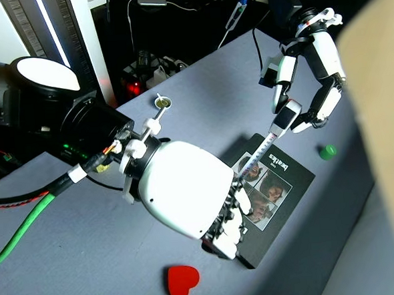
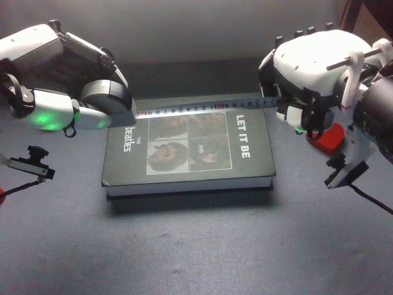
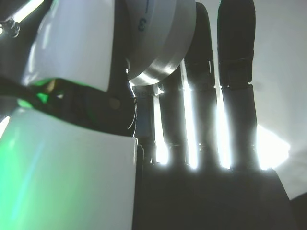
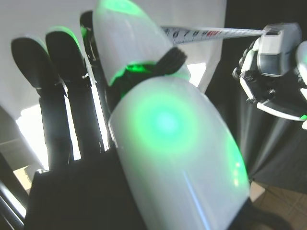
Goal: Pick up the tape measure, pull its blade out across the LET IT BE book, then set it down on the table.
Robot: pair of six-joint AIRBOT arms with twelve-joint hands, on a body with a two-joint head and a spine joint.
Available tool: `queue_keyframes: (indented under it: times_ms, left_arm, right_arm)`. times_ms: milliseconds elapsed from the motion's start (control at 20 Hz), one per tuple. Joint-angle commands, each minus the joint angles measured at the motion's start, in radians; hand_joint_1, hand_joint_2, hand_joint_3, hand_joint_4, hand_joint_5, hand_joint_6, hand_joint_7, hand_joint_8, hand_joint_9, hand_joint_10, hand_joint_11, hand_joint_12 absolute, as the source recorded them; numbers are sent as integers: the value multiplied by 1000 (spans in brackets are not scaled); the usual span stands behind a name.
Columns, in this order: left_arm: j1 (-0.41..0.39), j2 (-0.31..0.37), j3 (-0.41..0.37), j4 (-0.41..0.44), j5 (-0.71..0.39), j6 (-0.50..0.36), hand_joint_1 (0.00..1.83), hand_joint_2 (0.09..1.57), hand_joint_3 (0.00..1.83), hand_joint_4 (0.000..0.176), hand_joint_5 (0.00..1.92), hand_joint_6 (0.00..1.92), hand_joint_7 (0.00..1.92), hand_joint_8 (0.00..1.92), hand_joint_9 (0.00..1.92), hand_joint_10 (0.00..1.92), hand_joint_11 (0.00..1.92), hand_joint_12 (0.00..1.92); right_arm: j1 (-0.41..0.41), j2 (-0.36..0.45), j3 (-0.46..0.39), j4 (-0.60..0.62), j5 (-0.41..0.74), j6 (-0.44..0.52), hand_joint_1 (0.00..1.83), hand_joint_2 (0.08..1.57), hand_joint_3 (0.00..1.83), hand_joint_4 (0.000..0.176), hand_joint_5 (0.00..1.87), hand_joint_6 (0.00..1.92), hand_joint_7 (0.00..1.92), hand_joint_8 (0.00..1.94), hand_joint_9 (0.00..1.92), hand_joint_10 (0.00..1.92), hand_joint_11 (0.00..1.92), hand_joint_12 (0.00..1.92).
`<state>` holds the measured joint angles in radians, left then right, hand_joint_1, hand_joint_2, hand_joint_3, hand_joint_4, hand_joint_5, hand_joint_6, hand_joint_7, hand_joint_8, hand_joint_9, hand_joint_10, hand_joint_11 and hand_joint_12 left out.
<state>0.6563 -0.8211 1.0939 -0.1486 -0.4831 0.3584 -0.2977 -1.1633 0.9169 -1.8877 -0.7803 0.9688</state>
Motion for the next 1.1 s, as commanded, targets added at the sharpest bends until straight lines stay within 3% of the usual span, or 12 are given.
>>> queue_keyframes:
  times_ms: [0, 1050]
  left_arm:
    - [-10, 3, 10, -15, -113, -4, 1391, 1062, 0, 0, 991, 825, 1197, 608, 999, 1088, 946, 902]
    - [-9, 2, 10, -15, -120, -3, 1390, 1064, 0, 0, 994, 825, 1173, 632, 1004, 1099, 977, 914]
  right_arm:
    - [4, 18, 14, -66, -84, -10, 1347, 1190, 1, 0, 741, 1235, 930, 1129, 718, 1452, 637, 1464]
    - [-30, 90, 91, -119, -48, 28, 1348, 1191, 1, 0, 724, 1236, 923, 1131, 742, 1448, 664, 1449]
